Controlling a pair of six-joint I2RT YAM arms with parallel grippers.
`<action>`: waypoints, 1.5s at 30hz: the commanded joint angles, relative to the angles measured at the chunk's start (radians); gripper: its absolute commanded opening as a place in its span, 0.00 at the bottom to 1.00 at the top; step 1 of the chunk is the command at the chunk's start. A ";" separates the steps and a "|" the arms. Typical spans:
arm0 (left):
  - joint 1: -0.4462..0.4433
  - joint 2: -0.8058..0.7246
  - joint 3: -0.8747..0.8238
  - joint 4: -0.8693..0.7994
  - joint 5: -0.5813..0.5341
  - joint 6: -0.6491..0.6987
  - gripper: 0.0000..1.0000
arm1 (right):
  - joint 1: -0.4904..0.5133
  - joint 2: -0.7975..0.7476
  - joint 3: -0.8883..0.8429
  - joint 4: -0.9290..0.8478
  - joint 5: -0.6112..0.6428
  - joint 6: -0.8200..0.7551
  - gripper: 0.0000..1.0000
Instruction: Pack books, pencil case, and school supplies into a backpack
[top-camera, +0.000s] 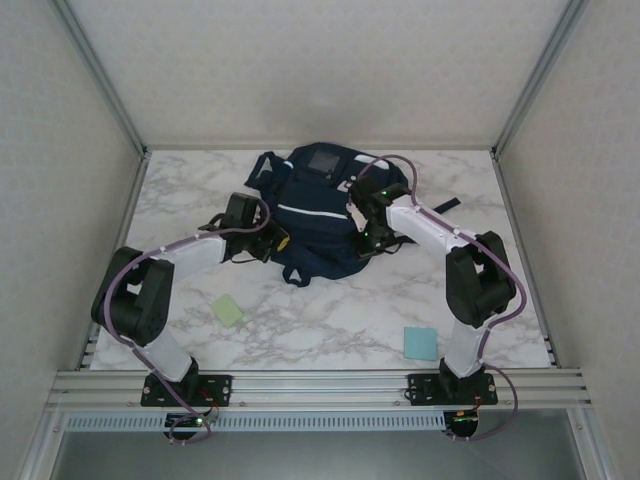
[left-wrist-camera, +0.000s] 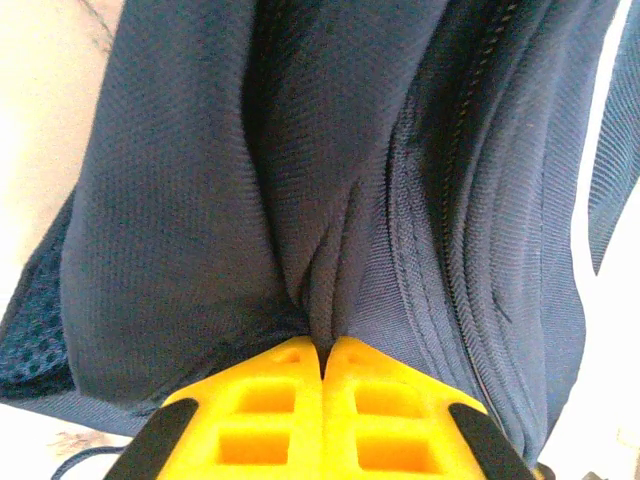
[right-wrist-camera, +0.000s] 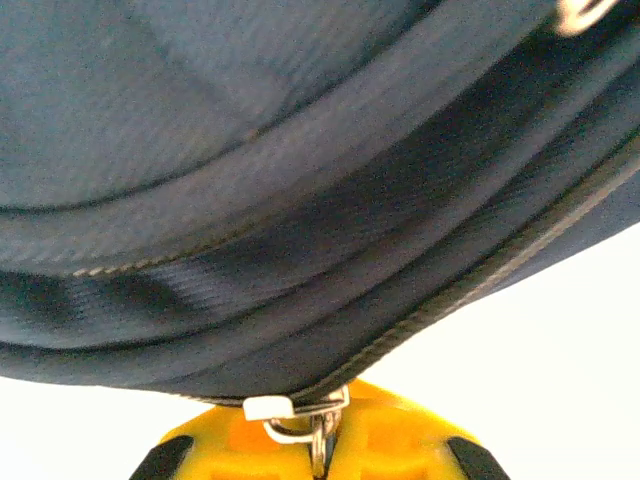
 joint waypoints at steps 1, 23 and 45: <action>0.074 -0.019 -0.014 -0.136 -0.137 0.090 0.00 | -0.052 0.042 0.063 -0.173 0.247 -0.139 0.00; -0.062 -0.243 0.042 -0.218 -0.123 0.024 0.81 | -0.074 0.196 0.310 -0.033 -0.086 -0.488 0.00; -0.104 -0.120 -0.044 0.049 -0.355 -0.272 0.55 | 0.135 0.219 0.269 0.136 -0.271 -0.324 0.00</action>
